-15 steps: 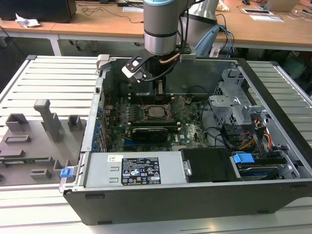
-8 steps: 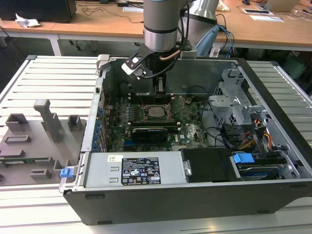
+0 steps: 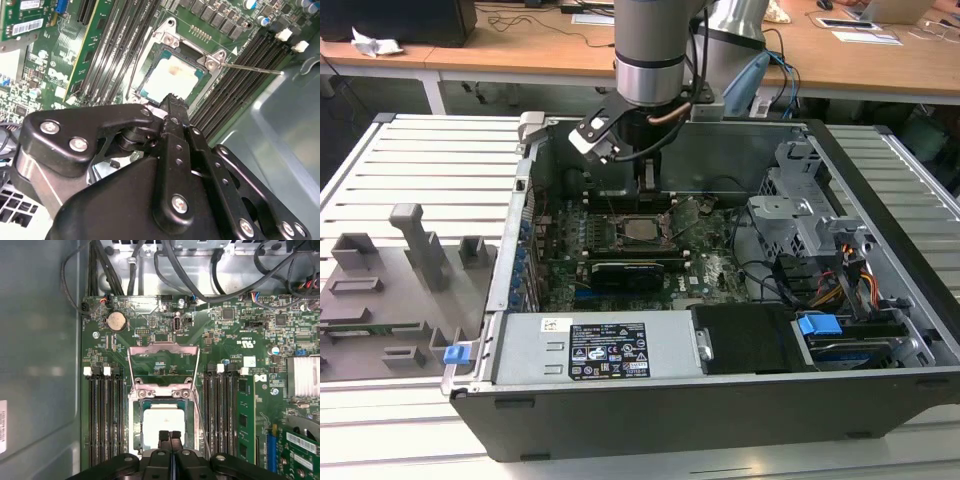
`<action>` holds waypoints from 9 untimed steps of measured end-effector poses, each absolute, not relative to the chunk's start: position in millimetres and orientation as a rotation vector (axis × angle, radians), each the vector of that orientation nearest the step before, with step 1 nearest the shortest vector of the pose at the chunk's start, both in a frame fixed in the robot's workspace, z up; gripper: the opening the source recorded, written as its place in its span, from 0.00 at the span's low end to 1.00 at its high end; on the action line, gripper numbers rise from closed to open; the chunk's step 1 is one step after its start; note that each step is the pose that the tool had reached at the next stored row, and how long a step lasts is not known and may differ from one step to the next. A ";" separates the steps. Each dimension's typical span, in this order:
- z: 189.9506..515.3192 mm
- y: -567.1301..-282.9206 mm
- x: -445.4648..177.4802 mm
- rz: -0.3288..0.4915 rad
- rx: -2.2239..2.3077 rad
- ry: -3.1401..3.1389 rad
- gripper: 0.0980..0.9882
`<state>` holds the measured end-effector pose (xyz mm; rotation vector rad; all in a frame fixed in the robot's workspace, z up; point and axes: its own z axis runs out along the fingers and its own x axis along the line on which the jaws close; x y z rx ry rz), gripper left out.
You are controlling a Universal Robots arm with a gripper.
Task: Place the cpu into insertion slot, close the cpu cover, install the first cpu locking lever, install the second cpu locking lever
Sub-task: 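Close the cpu cover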
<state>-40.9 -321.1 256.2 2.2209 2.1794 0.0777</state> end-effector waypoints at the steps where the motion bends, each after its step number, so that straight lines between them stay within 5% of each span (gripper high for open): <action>1: 258.3 -321.1 -40.9 0.078 2.221 2.179 0.01; 9: 267.3 -321.1 -32.0 0.076 2.222 2.180 0.01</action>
